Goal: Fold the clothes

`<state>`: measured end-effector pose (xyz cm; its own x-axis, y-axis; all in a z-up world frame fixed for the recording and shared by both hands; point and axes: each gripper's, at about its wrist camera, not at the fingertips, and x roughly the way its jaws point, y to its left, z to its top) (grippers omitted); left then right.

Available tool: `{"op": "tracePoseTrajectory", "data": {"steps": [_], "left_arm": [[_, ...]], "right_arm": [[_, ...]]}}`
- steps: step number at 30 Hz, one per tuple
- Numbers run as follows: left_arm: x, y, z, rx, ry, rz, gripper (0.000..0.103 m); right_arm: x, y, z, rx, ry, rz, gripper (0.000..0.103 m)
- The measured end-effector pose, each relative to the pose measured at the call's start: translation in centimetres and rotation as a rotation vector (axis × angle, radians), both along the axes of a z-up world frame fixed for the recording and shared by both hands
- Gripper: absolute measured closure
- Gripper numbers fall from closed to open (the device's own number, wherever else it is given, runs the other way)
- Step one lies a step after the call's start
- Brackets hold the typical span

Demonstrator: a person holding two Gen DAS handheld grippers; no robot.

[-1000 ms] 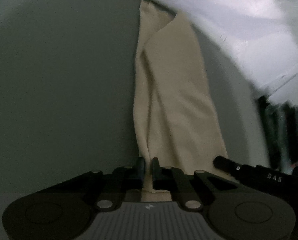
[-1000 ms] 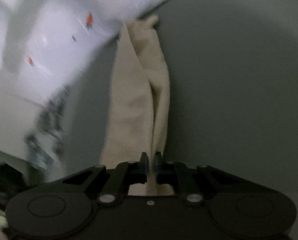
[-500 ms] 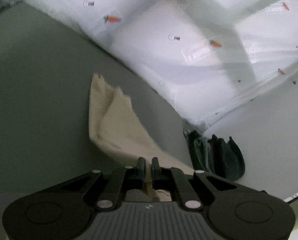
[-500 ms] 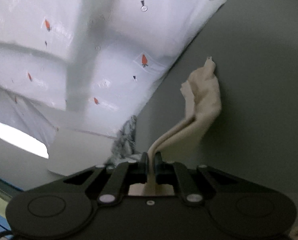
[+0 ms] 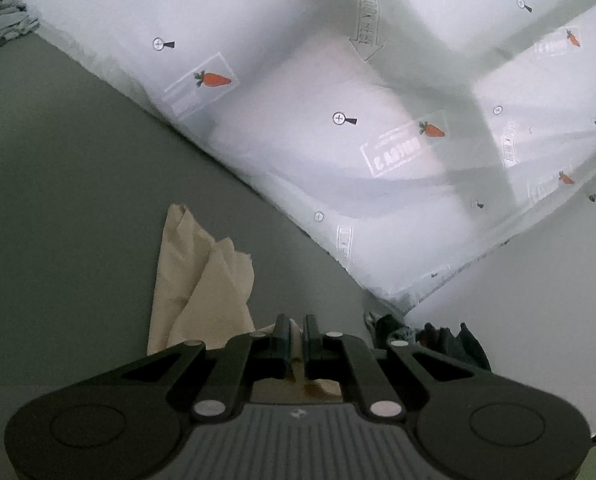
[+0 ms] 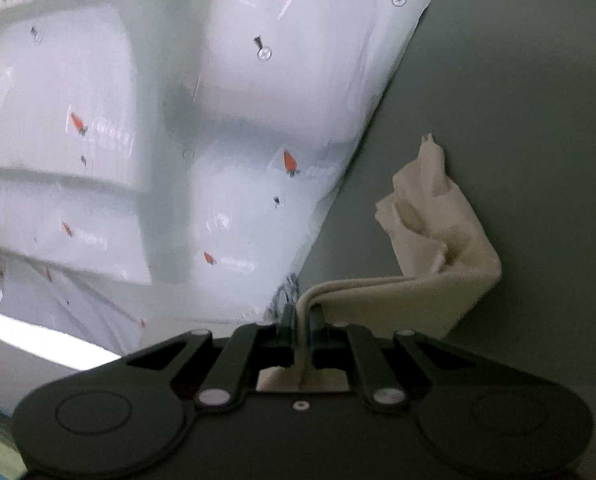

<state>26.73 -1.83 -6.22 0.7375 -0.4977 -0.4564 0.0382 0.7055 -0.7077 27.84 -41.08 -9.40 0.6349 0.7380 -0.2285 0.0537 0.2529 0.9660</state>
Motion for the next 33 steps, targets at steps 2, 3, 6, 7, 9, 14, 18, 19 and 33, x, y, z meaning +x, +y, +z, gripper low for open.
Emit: {"op": "tracePoseTrajectory", "data": {"steps": [2, 3, 6, 7, 9, 14, 18, 19, 33], "left_arm": [[1.3, -0.2, 0.3, 0.011, -0.010, 0.003, 0.097], [2.0, -0.3, 0.3, 0.013, -0.011, 0.007, 0.097], [4.2, -0.3, 0.0, 0.010, -0.001, 0.015, 0.097], [5.0, -0.3, -0.3, 0.008, 0.006, 0.018, 0.097], [6.6, -0.1, -0.9, 0.006, 0.019, 0.024, 0.097], [11.6, 0.4, -2.9, -0.002, 0.065, 0.047, 0.097], [15.8, 0.9, -5.1, -0.012, 0.140, 0.080, 0.097], [16.6, 1.0, -5.6, -0.005, 0.153, 0.085, 0.097], [26.0, 3.7, -14.7, 0.037, 0.347, 0.186, 0.102]], "right_arm": [[1.2, 0.0, -0.3, 0.024, 0.009, -0.017, 0.096], [2.0, 0.1, -0.7, 0.036, 0.016, -0.023, 0.096], [4.2, 0.2, -1.6, 0.057, 0.040, -0.036, 0.096], [5.0, 0.2, -1.9, 0.059, 0.049, -0.039, 0.096], [6.5, 0.1, -2.6, 0.070, 0.068, -0.045, 0.096], [11.4, -0.1, -5.0, 0.102, 0.140, -0.050, 0.096], [15.4, 0.2, -6.8, 0.096, 0.219, -0.048, 0.096], [16.3, 0.3, -7.5, 0.095, 0.239, -0.045, 0.096], [24.0, 2.0, -17.4, 0.139, 0.546, -0.034, 0.089]]}}
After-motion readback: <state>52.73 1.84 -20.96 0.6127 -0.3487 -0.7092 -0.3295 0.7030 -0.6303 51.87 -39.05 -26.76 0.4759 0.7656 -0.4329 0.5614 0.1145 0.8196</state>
